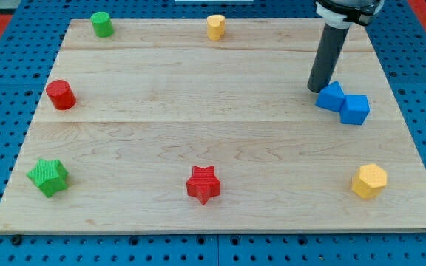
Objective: Push the yellow heart closer to the yellow hexagon
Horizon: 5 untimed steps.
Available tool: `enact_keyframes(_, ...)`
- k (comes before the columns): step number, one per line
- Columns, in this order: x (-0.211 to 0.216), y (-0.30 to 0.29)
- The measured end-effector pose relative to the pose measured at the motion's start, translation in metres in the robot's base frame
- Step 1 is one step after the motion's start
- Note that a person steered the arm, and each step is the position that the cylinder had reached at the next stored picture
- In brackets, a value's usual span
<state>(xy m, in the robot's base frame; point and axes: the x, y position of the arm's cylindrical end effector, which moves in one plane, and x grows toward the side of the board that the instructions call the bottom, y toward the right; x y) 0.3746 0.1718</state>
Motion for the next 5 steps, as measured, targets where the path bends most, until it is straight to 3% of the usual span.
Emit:
enact_keyframes(2,-0.111,-0.053)
enact_keyframes(3,-0.125,-0.124)
enact_keyframes(4,-0.147,-0.114)
enact_keyframes(5,-0.167,-0.147)
